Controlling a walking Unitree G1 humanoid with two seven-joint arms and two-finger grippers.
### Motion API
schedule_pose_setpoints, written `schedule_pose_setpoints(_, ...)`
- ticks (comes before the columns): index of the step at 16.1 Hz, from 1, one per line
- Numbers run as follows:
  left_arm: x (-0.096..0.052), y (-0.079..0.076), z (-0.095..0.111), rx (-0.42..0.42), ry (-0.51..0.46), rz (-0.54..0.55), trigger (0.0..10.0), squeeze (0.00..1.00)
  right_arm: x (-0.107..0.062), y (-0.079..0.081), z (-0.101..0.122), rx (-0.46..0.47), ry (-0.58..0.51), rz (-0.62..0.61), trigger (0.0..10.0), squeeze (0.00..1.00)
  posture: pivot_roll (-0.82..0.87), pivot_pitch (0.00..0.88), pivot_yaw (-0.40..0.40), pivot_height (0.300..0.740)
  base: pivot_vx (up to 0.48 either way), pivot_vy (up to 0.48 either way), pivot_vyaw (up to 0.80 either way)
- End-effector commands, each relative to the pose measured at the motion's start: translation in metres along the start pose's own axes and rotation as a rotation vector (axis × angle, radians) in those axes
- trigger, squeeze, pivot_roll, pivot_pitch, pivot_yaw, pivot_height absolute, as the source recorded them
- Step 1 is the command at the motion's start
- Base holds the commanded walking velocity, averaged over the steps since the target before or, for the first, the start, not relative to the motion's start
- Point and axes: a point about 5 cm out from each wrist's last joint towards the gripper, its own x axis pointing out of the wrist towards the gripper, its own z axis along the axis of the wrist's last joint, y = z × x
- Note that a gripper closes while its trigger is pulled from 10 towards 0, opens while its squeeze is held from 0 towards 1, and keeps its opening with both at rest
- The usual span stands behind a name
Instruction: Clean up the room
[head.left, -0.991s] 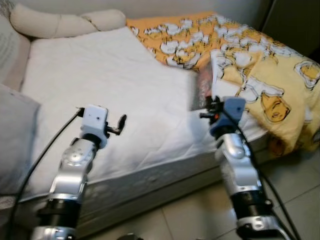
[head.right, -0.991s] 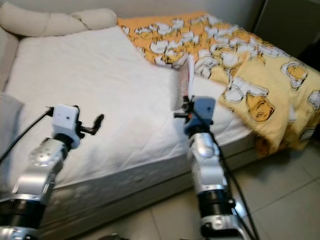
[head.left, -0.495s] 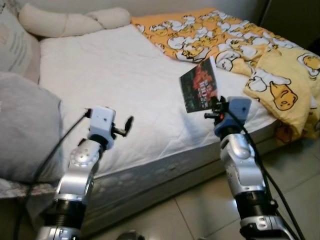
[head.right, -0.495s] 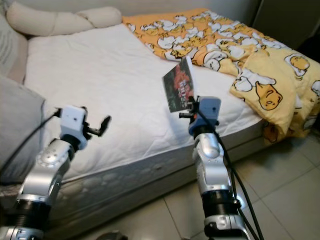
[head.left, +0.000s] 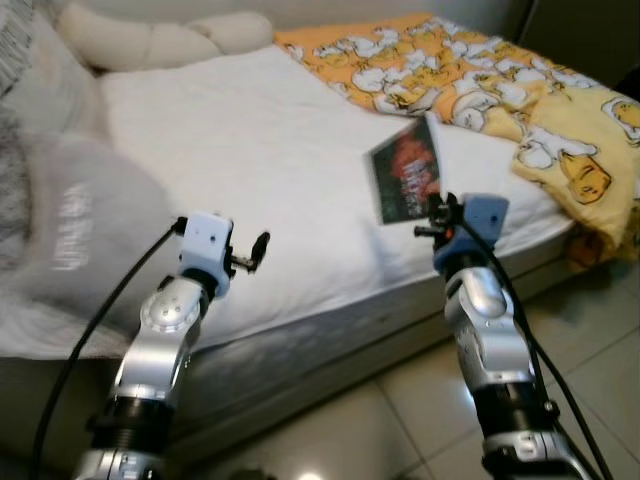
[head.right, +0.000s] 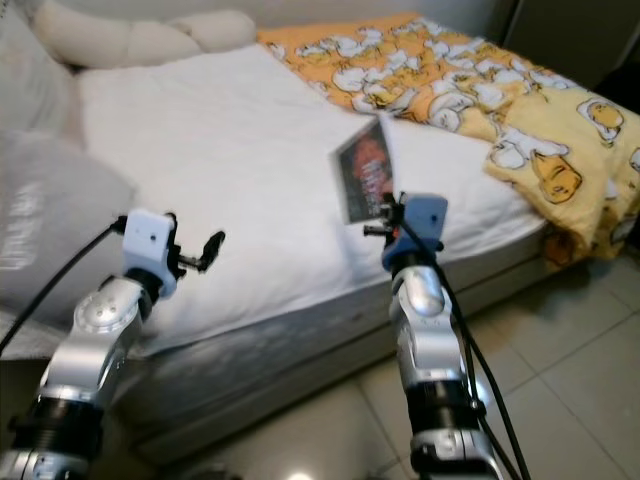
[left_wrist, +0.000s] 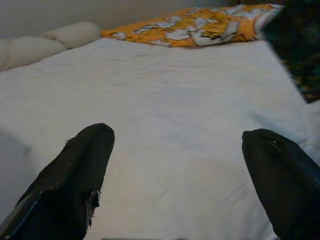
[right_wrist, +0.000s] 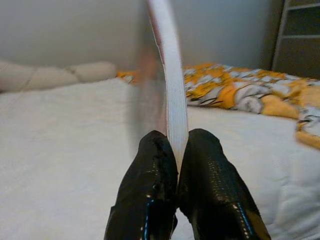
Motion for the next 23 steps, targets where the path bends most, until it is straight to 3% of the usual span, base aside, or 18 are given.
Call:
schedule_pose_setpoints(1,0.0039,0.0044,0.0093,-0.001,-0.042,0.035,10.0,0.72,0.0058,0.0029,0.0148,-0.002,-0.056,0.011,10.0,0.00,0.03,0.000,0.000,0.740,0.270,0.000,0.00)
schedule_pose_setpoints(8,0.0054,0.0055,0.0126,0.008,-0.063,0.046,10.0,0.71,0.0064,0.0014,0.0137,0.000,-0.049,0.000,10.0,0.00,0.03,0.000,-0.001,0.740,0.121,0.000,0.00)
schedule_pose_setpoints(19,0.0062,0.0054,0.0123,0.010,-0.060,0.051,10.0,0.71,0.0069,0.0002,0.0128,-0.001,-0.043,-0.005,10.0,0.00,0.03,0.000,-0.002,0.740,0.000,-0.463,0.00)
schedule_pose_setpoints(23,0.0081,0.0070,0.0118,-0.010,-0.045,0.067,10.0,0.64,0.0075,-0.0023,0.0122,-0.003,-0.038,-0.014,10.0,0.00,0.03,0.000,-0.003,0.740,0.000,-0.102,0.00)
